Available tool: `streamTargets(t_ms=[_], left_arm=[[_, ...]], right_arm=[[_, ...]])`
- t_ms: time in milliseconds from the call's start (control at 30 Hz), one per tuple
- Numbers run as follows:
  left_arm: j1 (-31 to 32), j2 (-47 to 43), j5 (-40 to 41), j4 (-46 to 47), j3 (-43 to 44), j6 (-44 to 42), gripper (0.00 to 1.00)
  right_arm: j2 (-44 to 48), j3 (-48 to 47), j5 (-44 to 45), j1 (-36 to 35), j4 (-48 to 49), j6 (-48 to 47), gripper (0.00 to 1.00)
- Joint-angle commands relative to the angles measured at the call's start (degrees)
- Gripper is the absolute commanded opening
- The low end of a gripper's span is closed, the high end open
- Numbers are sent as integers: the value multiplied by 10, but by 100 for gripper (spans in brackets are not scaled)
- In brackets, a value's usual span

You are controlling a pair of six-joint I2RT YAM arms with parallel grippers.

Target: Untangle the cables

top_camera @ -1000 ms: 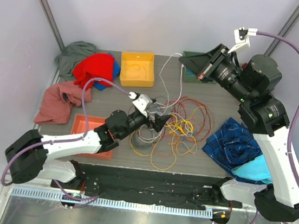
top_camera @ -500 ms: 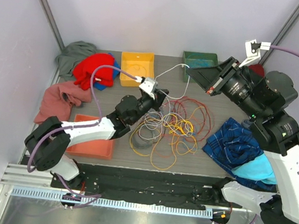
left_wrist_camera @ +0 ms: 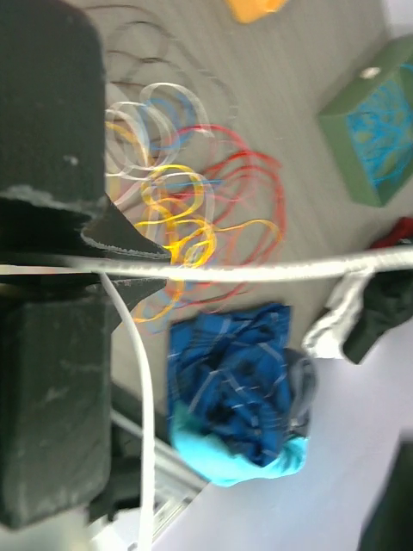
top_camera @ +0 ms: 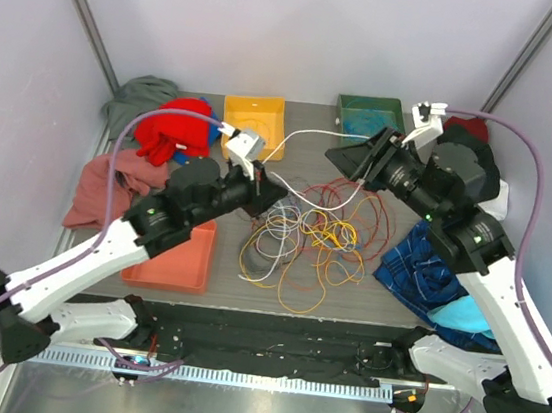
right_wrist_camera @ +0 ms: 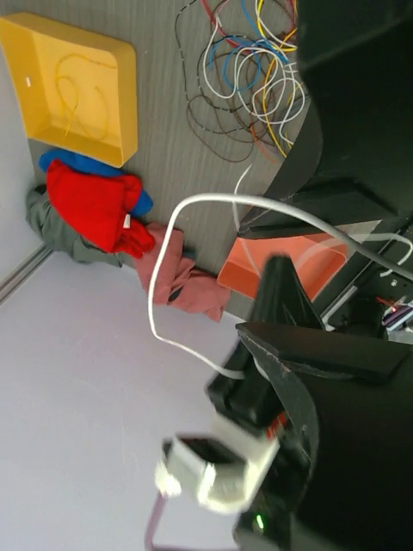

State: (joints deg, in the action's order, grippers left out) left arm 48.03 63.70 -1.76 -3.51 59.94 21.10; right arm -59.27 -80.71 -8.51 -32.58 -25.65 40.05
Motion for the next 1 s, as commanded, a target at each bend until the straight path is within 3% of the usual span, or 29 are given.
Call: streamTargets(t_ms=[0,300,467,633,733,867,967], left_arm=[[2,-74,-10,-236,29,58,0],[1,-121,48,-478,125,102,0],[1,-115,152,-602,186,129,0],[-19,-105,234,-653,186,147,0],[-57,-95,235,-655,166,146,0],[-130,-87,218,-648,129,130,0],[-200,-87,195,-616,96,116,0]], right_arm=[[-6,48,12,-3,64,2,53],[-45,127,70,-3,61,-11,57],[-29,203,160,-4,54,-35,55],[10,274,165,-5,74,-31,52],[39,306,169,-4,81,-31,41],[70,338,166,-5,88,-30,17],[90,361,160,-4,100,-28,6]])
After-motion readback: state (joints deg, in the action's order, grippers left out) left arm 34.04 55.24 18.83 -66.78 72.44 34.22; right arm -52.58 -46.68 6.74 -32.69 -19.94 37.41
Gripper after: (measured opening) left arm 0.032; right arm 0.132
